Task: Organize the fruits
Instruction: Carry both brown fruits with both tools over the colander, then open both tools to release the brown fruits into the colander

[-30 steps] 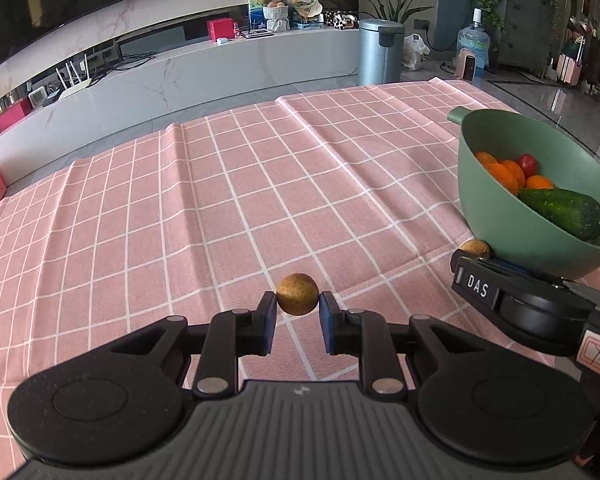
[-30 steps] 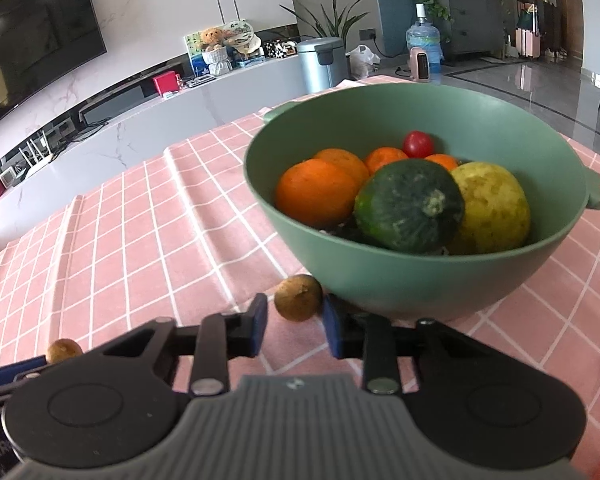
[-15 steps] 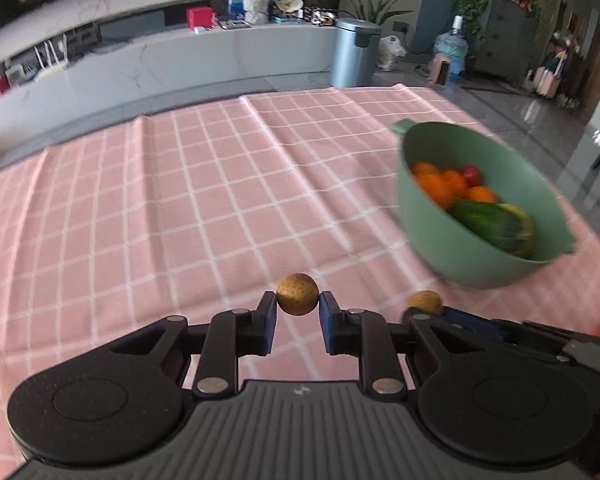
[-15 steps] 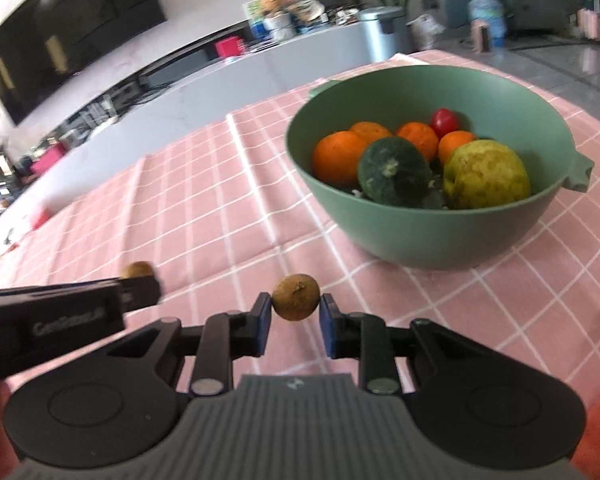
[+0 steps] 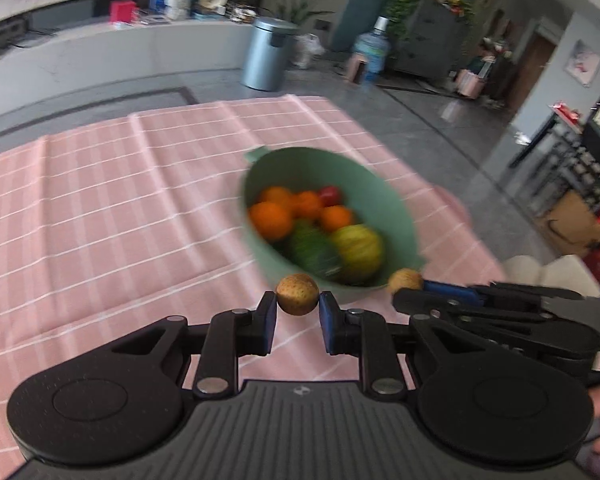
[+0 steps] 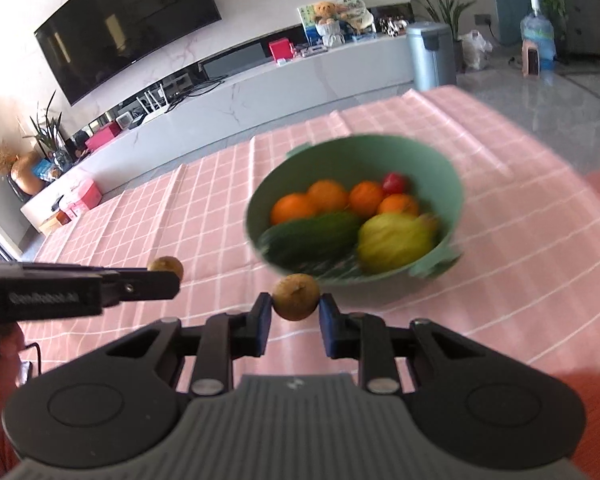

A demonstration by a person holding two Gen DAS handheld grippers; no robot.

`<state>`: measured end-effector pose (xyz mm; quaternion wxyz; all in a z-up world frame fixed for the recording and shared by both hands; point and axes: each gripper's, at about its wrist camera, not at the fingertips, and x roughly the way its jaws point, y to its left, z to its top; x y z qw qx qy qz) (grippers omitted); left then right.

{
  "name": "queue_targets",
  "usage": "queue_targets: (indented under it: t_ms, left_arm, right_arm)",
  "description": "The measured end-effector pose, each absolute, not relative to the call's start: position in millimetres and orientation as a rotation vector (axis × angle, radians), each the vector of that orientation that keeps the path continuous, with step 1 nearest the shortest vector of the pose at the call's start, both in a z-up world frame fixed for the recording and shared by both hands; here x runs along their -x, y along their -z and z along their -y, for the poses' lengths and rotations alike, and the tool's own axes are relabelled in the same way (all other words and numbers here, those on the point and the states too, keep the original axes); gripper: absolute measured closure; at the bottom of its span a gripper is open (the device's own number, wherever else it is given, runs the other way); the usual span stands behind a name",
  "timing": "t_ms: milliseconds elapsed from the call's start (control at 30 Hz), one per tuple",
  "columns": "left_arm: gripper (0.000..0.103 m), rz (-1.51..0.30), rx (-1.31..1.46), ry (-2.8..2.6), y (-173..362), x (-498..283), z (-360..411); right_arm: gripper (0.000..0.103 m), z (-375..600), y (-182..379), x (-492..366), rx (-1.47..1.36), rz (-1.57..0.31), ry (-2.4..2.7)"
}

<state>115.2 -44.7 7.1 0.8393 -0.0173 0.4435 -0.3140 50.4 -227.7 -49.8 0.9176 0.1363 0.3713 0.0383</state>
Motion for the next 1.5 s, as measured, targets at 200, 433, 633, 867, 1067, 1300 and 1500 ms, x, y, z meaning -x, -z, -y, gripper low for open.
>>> queue_targets:
  t_ms: [200, 433, 633, 867, 1067, 1300, 1500]
  left_arm:
    - [0.078, -1.036, 0.075, 0.735, -9, -139, 90]
    - [0.078, -1.218, 0.144, 0.677, 14, -170, 126]
    - [0.078, -1.257, 0.085, 0.637, 25, -178, 147]
    - [0.078, -1.295, 0.061, 0.589, 32, -183, 151]
    - [0.077, -1.28, 0.043, 0.593, 33, -180, 152]
    - [0.068, -1.189, 0.058, 0.628, 11, -168, 140]
    - [0.064, -1.022, 0.095, 0.541, -27, -160, 103]
  right_arm:
    - [0.081, 261, 36, -73, -0.095, -0.805, -0.125]
    - [0.081, 280, 43, -109, -0.016, -0.914, -0.233]
    - [0.081, 278, 52, -122, 0.02, -0.953, -0.289]
    - [0.081, 274, 60, -135, 0.027, -0.993, -0.326]
    - [0.082, 270, 59, -137, 0.047, -1.001, -0.338]
    - [0.081, 271, 57, -140, 0.054, -0.997, -0.34]
    - [0.081, 268, 58, -151, -0.01, -1.023, -0.365]
